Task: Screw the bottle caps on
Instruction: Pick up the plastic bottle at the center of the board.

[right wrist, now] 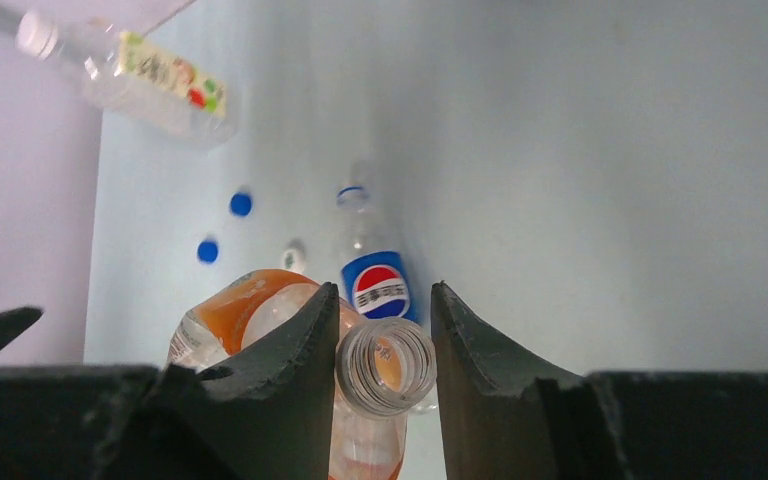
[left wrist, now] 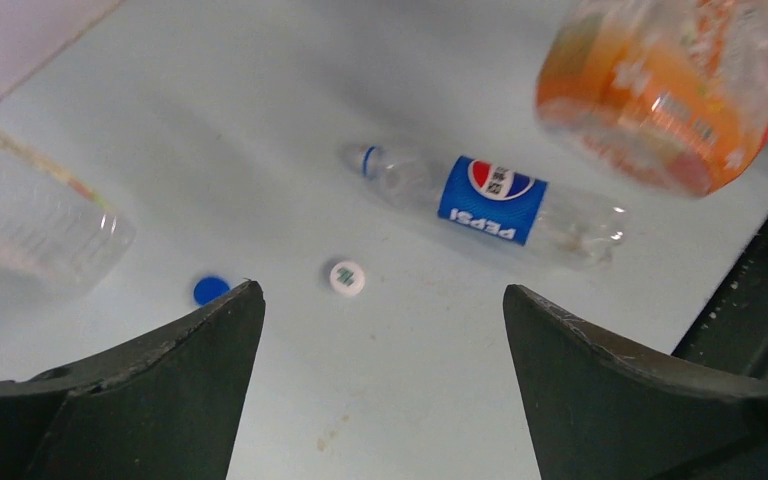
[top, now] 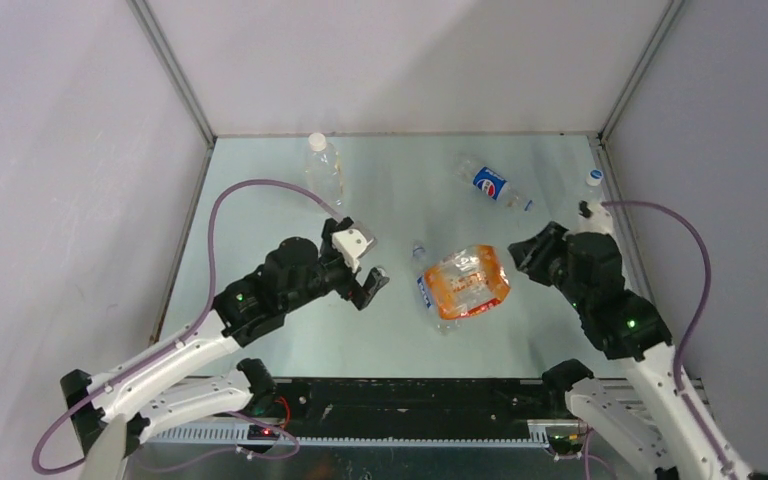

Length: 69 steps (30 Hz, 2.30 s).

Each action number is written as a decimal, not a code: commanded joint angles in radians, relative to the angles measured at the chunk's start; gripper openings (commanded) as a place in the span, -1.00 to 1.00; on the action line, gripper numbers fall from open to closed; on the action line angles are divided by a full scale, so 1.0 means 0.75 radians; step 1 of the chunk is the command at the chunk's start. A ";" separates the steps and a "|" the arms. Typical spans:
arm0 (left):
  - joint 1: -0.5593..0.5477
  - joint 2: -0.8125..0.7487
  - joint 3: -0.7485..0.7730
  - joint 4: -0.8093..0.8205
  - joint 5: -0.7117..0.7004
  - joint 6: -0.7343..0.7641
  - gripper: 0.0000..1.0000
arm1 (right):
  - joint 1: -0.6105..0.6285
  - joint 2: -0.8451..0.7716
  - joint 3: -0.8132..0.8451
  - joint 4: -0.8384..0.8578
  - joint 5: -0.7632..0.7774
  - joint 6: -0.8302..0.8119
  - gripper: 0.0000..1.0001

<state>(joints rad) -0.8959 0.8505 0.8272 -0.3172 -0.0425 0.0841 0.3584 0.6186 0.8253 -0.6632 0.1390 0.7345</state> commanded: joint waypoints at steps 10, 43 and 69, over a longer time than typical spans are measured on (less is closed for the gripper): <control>-0.274 0.133 0.121 0.167 -0.122 -0.021 0.99 | 0.658 0.481 0.438 0.010 0.485 -0.093 -1.00; 0.038 -0.104 -0.298 0.661 0.485 -0.608 0.58 | 0.734 0.483 0.168 1.018 -0.475 -0.814 -1.00; 0.050 -0.768 -0.369 -0.170 -0.448 0.054 -0.65 | 0.672 1.044 0.642 0.173 -0.305 -0.679 0.81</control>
<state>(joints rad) -0.8635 0.3229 0.5514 -0.3851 -0.2794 0.0139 0.8536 1.2949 1.2125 -0.3569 -0.1410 0.2512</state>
